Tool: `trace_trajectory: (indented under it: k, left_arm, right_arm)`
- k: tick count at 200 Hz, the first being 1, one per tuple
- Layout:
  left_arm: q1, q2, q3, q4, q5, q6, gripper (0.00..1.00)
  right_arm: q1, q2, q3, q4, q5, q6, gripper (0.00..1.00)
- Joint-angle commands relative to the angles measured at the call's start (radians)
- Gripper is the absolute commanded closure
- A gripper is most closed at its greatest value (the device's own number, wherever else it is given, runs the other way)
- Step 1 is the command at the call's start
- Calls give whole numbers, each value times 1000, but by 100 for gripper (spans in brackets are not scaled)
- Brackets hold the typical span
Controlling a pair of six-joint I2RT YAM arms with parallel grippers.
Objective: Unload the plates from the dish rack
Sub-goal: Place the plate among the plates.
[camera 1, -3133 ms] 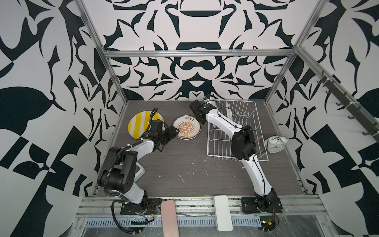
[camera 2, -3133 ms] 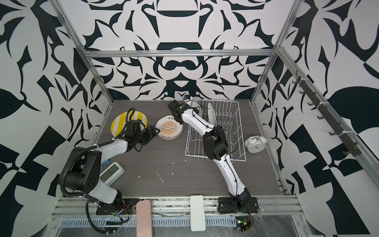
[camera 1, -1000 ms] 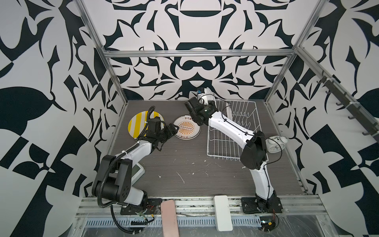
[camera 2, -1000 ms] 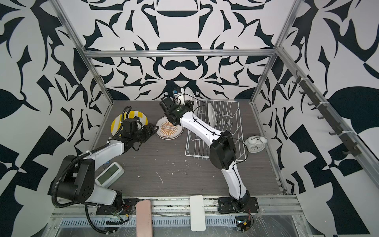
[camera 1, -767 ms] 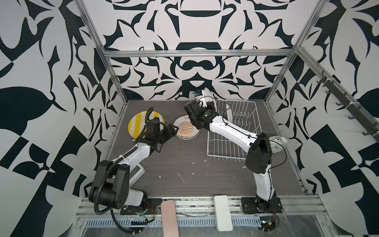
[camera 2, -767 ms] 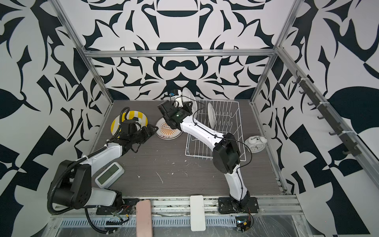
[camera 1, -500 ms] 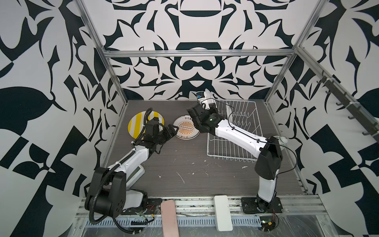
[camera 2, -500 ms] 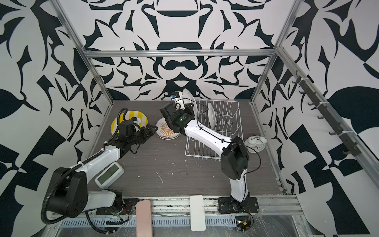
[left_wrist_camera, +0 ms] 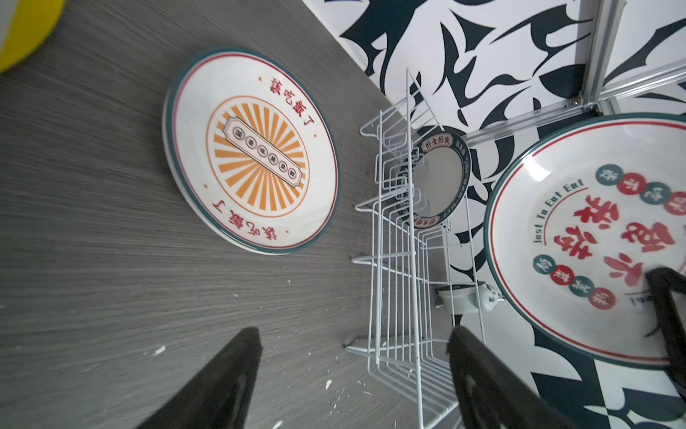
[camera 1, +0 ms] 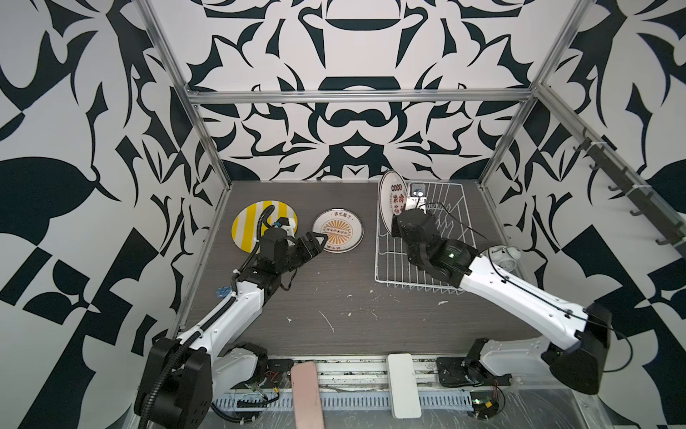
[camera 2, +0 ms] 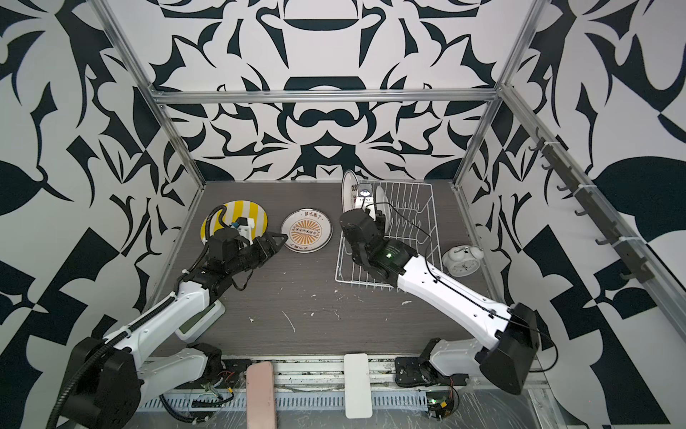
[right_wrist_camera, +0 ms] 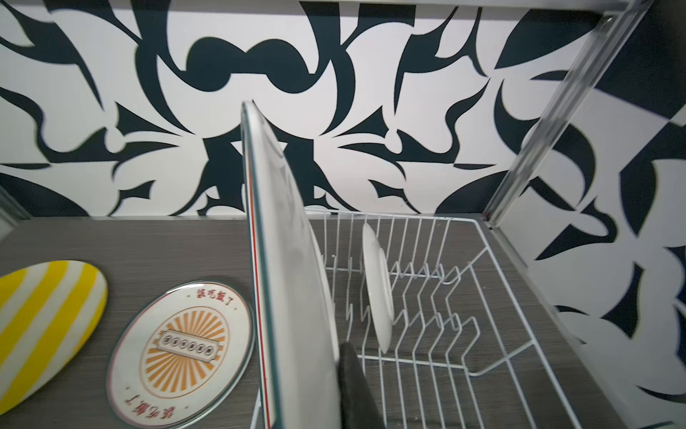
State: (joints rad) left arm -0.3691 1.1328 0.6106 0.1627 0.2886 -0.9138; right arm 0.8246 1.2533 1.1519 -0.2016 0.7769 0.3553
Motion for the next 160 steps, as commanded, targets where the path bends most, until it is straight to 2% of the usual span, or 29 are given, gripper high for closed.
trace_trajectory:
  k: [1, 20, 45, 121, 142, 160]
  left_arm:
    - [-32, 38, -8, 149, 26, -64, 16]
    - [-70, 76, -6, 247, 41, -97, 16]
    - [-104, 112, 3, 334, 44, -121, 16]
    - [-110, 219, 26, 478, 109, -175, 16]
    - [-110, 239, 25, 507, 119, -187, 16]
    - [-110, 246, 18, 531, 124, -196, 16]
  right_arm:
    - [-1, -75, -43, 91, -138, 102, 100]
    - [1, -107, -85, 111, -230, 145, 100]
    - [-1, -125, -128, 148, -292, 199, 100]
    - [-46, -113, -175, 218, -445, 322, 100]
    - [-126, -104, -192, 234, -572, 401, 100]
    - [-213, -90, -214, 272, -745, 487, 100]
